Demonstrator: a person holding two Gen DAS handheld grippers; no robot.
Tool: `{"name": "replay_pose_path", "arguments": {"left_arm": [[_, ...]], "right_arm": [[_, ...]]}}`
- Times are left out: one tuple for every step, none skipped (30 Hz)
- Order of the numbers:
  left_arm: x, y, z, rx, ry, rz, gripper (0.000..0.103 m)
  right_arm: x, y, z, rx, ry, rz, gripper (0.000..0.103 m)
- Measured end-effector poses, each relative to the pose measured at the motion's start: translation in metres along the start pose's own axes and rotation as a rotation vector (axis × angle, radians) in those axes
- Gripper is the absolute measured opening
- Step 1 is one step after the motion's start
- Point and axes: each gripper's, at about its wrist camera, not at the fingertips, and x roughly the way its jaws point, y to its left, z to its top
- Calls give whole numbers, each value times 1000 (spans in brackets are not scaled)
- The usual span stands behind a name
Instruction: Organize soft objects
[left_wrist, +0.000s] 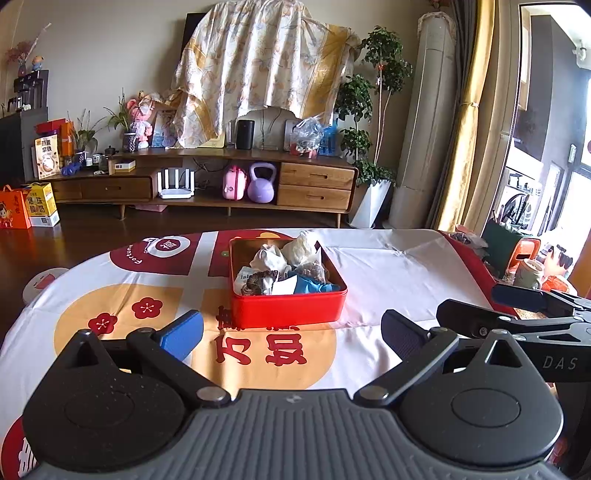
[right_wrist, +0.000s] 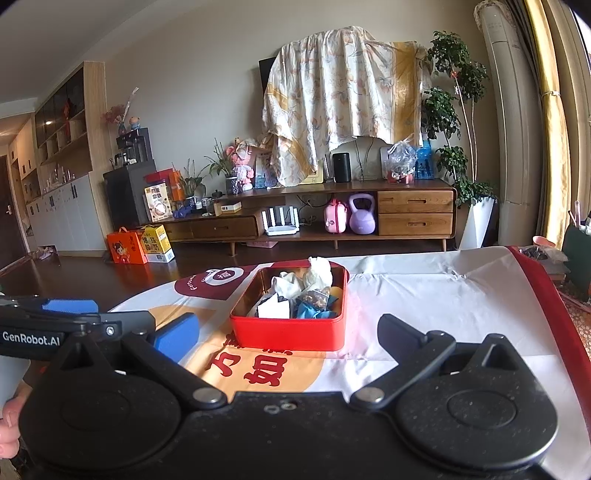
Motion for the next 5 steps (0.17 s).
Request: {"name": "replay_pose_path", "arguments": {"left_arm": [[0,0,0,0,2,0,103],[1,0,0,-2,4,0,103],[1,0,0,-4,5,0,103],[1,0,-1,-5,6,1,103],[1,1,0,-6,8,0,103]], "right_arm": [[0,1,-1,-1,1,2,103],[1,2,-2,-3,2,4,103],[1,3,-3,-3,3,5,103],[1,3,-3,-2,4,4,103],[1,3,-3,0,4,5,103]]}}
